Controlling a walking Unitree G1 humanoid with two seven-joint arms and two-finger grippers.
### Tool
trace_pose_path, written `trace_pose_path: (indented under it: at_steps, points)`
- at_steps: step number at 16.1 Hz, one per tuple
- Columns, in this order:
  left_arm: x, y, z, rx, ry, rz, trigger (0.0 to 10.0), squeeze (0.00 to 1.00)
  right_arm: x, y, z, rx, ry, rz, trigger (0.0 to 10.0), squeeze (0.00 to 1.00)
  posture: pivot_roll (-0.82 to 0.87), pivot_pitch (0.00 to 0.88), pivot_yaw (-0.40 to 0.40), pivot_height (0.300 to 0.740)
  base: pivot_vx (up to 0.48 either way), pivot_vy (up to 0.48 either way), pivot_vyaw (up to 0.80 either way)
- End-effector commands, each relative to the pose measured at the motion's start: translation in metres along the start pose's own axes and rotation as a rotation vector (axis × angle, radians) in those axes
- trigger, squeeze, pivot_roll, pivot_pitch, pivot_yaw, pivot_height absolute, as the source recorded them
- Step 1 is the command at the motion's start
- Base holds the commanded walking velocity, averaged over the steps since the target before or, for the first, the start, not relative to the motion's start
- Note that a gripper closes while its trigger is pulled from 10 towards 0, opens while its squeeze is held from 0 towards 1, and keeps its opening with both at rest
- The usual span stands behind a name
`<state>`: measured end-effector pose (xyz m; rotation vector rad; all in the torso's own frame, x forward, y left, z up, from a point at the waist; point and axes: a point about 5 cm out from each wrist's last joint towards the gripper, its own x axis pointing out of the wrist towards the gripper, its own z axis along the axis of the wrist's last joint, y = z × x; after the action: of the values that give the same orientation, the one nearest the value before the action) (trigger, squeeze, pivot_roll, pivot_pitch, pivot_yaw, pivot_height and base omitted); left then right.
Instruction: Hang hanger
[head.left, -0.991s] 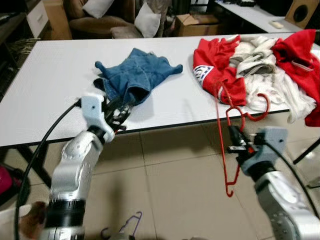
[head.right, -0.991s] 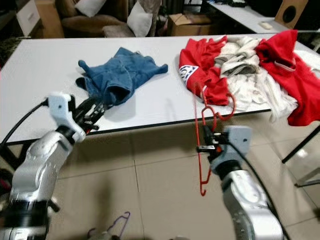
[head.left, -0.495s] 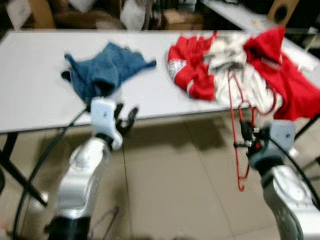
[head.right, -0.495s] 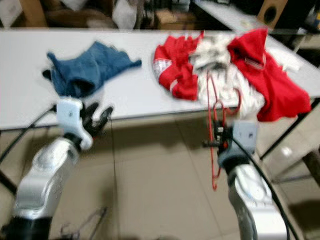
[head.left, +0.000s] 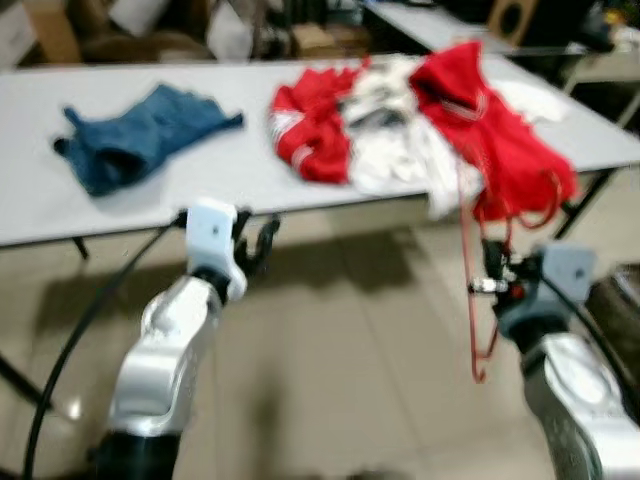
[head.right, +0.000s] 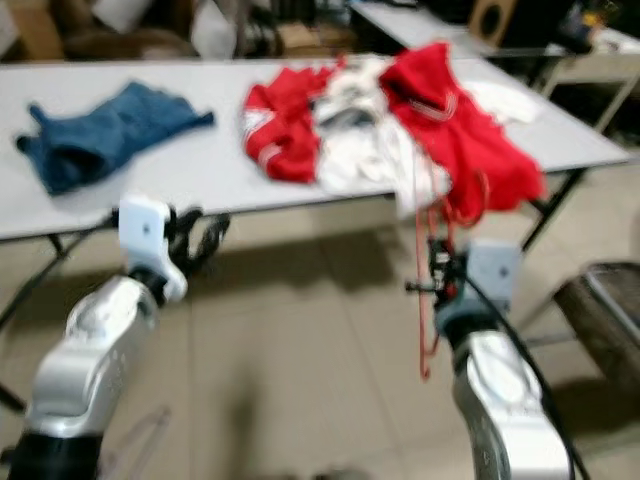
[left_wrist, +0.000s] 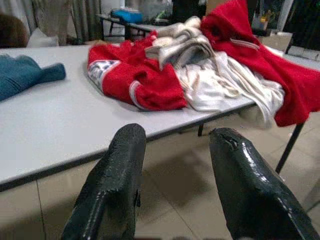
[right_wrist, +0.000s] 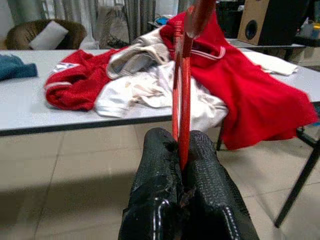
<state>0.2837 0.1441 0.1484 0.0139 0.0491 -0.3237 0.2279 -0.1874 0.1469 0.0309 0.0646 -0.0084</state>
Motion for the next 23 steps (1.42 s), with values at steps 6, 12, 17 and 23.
trace_pose_path:
  at_steps: [6,12,17,23]
  points:
    - [0.002,-0.002,0.003,0.031,-0.016,0.011,10.0,0.0,0.012,0.006,-0.004,-0.01,0.02,0.023,10.0,0.0,-0.17,0.005,-0.039,0.74,0.0,-0.058,0.0]
    - [0.004,-0.002,0.002,0.051,-0.007,0.004,10.0,0.0,0.015,0.007,-0.009,0.008,0.025,0.018,10.0,0.0,-0.16,0.005,-0.022,0.74,0.0,0.0,0.0]
    - [0.006,-0.002,0.0,0.04,-0.002,-0.003,10.0,0.0,0.011,0.013,-0.016,-0.009,0.06,0.074,10.0,0.0,-0.17,0.009,-0.011,0.74,0.0,0.0,0.0]
    - [0.006,-0.002,0.002,0.054,-0.01,0.01,10.0,0.0,0.014,0.016,-0.011,-0.02,0.024,0.134,3.7,0.0,-0.17,0.019,-0.034,0.74,0.0,0.0,0.0]
